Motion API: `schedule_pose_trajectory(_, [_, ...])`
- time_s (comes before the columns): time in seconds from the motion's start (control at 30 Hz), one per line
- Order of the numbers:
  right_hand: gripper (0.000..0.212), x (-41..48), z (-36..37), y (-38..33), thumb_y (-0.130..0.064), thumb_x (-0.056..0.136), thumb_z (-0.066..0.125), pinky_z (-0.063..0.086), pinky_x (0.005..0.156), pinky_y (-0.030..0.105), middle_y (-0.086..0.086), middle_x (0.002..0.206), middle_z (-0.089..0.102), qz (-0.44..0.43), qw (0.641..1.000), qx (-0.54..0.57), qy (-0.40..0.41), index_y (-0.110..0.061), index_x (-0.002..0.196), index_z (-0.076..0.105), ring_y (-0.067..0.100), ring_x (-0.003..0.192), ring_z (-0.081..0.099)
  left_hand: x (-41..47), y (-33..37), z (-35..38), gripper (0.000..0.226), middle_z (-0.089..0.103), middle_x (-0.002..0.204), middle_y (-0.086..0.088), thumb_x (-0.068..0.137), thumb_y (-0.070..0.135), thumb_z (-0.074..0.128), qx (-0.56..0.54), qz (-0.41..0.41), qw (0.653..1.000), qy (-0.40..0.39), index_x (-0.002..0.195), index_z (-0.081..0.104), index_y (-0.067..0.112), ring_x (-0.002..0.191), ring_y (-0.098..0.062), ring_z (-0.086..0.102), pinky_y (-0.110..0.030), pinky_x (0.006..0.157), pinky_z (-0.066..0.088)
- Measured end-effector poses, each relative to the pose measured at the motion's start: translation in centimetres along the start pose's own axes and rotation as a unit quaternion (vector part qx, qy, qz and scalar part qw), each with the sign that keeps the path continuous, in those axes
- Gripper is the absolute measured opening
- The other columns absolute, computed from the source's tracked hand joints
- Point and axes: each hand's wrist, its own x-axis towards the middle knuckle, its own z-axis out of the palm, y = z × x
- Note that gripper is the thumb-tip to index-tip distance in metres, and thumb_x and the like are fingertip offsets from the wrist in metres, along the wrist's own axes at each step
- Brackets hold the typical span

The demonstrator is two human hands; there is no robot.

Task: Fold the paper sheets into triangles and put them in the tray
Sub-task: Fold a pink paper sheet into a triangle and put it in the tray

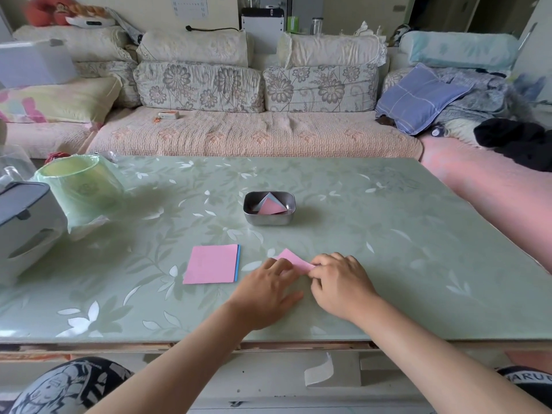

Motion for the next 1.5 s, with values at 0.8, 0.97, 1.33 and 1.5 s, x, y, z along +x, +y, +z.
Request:
schedule_pose_trajectory(0.8, [0.028,1.9,-0.8,1.6,-0.043,0.086,0.063,0.038,0.09,0.032,-0.013,0.109,0.065,-0.02,0.997,0.073,0.018,-0.033,0.112,0.067,0.016,0.108,0.058,3.1,-3.2,-1.5,0.042,0.064,0.126,0.009,0.091,0.029,0.068,-0.131,-0.005,0.991,-0.002,0.133,0.061,0.027,0.111,-0.017,0.051,-0.027,0.098,0.039])
schedule_pose_trajectory(0.97, [0.022,3.0,-0.8,1.5,-0.035,0.086,0.067,0.046,0.081,0.036,-0.008,0.097,0.065,-0.1,0.992,0.072,0.015,-0.028,0.106,0.072,0.02,0.095,0.059,3.8,-4.0,-2.1,0.025,0.071,0.111,0.008,0.095,0.032,0.063,-0.111,0.055,0.992,0.0,0.118,0.07,0.025,0.095,-0.019,0.059,-0.028,0.09,0.043])
schedule_pose_trajectory(1.33, [0.006,4.5,-1.1,1.4,-0.016,0.081,0.07,0.039,0.059,0.034,-0.005,0.067,0.064,-0.159,0.977,0.067,0.126,-0.02,0.078,0.074,0.024,0.064,0.061,3.6,-3.9,-2.9,0.022,0.073,0.095,0.007,0.09,0.036,0.069,-0.142,0.012,0.988,0.067,0.107,0.073,0.023,0.086,-0.017,0.064,-0.033,0.072,0.051])
schedule_pose_trajectory(1.5, [0.009,4.7,-1.9,1.2,-0.012,0.076,0.074,0.044,0.066,0.037,-0.011,0.069,0.067,-0.126,0.971,0.1,0.176,-0.021,0.073,0.072,0.02,0.063,0.061,3.9,-3.5,-3.8,0.009,0.066,0.071,0.01,0.091,0.028,0.064,-0.083,-0.018,0.986,0.145,0.087,0.073,0.028,0.069,-0.016,0.06,-0.031,0.055,0.047])
